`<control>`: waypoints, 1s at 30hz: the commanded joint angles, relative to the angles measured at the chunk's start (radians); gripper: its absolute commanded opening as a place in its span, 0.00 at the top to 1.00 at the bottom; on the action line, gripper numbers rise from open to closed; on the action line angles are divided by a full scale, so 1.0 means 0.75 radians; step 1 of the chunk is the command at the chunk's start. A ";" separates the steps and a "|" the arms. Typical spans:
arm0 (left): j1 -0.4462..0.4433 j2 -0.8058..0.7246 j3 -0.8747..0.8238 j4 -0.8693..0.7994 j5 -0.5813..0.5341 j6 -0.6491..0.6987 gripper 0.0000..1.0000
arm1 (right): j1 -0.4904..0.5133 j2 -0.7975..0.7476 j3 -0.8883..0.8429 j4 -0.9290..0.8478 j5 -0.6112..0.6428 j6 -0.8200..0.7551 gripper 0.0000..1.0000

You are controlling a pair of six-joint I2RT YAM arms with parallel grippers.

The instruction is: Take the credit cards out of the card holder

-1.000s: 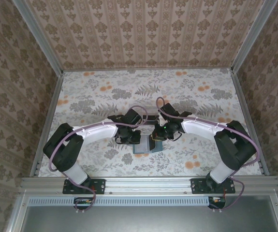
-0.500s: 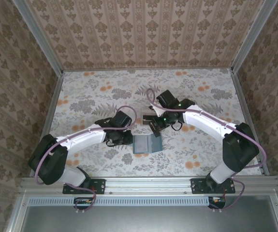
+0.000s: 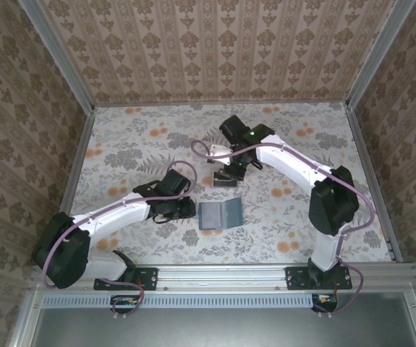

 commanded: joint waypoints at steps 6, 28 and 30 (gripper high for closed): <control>0.017 -0.092 -0.019 -0.041 -0.019 -0.026 0.74 | -0.001 0.240 0.324 -0.266 0.010 -0.227 1.00; 0.082 -0.270 -0.096 -0.109 -0.035 -0.030 0.73 | -0.022 0.529 0.531 -0.386 -0.051 -0.234 0.92; 0.083 -0.270 -0.088 -0.111 -0.033 -0.027 0.73 | -0.022 0.531 0.536 -0.369 -0.027 -0.223 0.85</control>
